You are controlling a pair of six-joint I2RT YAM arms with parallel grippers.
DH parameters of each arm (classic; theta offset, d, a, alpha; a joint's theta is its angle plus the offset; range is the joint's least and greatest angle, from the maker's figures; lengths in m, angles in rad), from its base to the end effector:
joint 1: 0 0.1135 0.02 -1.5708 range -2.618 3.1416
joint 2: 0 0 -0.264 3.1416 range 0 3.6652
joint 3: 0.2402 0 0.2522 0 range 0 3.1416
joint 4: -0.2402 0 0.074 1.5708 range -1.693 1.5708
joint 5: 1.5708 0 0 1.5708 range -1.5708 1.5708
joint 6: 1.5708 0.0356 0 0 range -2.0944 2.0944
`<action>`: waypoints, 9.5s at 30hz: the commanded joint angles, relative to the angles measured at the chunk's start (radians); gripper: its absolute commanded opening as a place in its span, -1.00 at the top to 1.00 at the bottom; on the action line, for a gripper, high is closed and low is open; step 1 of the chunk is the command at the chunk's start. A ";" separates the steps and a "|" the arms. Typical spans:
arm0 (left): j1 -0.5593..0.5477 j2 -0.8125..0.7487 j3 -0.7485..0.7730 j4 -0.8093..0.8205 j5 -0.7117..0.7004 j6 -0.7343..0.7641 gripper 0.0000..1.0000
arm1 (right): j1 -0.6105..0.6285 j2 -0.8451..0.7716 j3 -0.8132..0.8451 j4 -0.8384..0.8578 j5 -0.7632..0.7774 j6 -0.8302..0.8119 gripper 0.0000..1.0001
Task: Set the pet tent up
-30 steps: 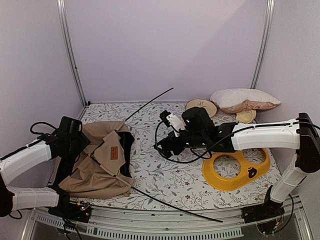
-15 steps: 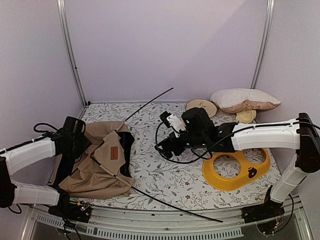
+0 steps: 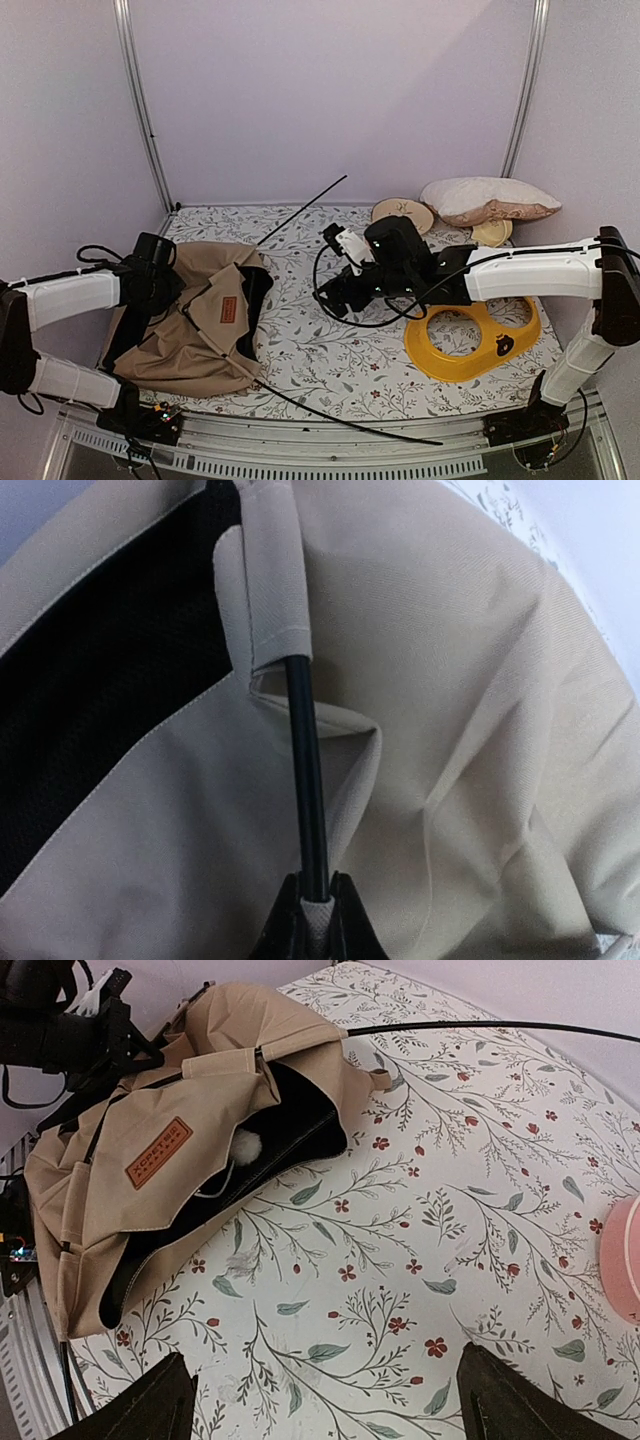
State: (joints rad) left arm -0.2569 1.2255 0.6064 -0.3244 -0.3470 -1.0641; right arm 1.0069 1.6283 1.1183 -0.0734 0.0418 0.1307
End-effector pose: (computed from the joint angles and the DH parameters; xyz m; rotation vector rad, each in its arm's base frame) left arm 0.2236 -0.0462 0.1816 -1.0848 2.1875 -0.1477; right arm 0.1989 0.3117 0.2495 -0.9182 2.0189 0.6038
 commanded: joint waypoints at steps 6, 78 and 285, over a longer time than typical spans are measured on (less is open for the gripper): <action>0.004 0.013 0.101 0.086 0.081 0.105 1.00 | 0.002 -0.049 -0.008 -0.027 0.056 -0.011 -0.86; -0.199 -0.349 0.114 0.006 0.312 0.300 -0.79 | 0.370 0.241 0.084 -0.460 -0.183 0.346 0.07; -0.569 -0.286 0.313 -0.007 -0.062 0.558 0.82 | -0.002 0.457 0.822 0.025 -0.419 0.596 1.00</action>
State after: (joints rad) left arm -0.8658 0.9085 0.8787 -0.3721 -0.4992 -0.5827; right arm 1.0389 2.0621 1.8946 -0.0673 -0.4046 0.7223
